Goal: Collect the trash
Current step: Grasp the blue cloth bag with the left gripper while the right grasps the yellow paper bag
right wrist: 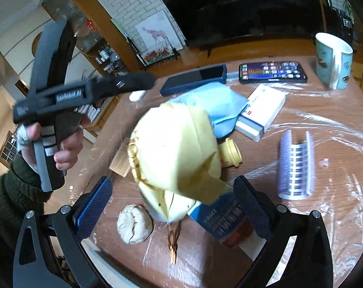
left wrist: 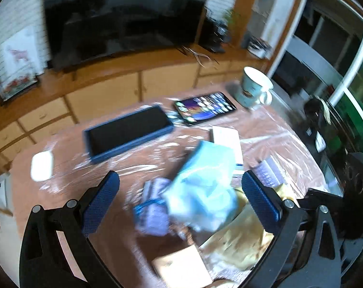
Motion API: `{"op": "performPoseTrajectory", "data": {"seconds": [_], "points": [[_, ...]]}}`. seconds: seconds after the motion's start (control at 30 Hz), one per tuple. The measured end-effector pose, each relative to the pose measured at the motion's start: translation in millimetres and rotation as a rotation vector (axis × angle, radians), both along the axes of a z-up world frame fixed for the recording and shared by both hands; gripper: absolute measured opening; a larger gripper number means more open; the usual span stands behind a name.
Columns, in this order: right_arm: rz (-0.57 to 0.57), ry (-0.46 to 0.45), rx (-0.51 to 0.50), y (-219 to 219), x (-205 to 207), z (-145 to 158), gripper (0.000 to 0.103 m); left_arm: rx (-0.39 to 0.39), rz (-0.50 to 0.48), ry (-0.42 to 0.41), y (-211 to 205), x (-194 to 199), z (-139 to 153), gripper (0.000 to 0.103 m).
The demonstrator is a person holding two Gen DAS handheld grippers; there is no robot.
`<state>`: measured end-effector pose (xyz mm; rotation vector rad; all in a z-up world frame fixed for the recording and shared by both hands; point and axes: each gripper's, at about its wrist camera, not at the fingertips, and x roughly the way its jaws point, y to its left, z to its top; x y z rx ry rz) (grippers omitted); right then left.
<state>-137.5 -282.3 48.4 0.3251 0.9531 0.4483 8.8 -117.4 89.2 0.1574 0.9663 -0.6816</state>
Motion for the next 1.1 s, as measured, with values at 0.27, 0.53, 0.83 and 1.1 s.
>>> {"op": "performPoseTrajectory", "data": {"seconds": [0.27,0.53,0.83,1.1], "points": [[-0.019,0.007,0.038,8.4,6.7,-6.3,0.099,0.086,-0.137,0.094,-46.7,20.6,-25.4,0.101],[-0.006,0.008,0.065,16.7,16.9,-8.9,0.099,0.086,-0.190,0.222,-63.0,37.4,-47.7,0.101],[-0.018,0.025,0.097,18.4,18.9,-8.5,0.081,0.093,-0.175,0.252,-61.8,39.4,-58.4,0.090],[-0.008,0.009,0.140,17.7,25.5,-12.6,0.063,0.068,-0.152,0.274,-55.9,34.7,-59.4,0.059]]}}
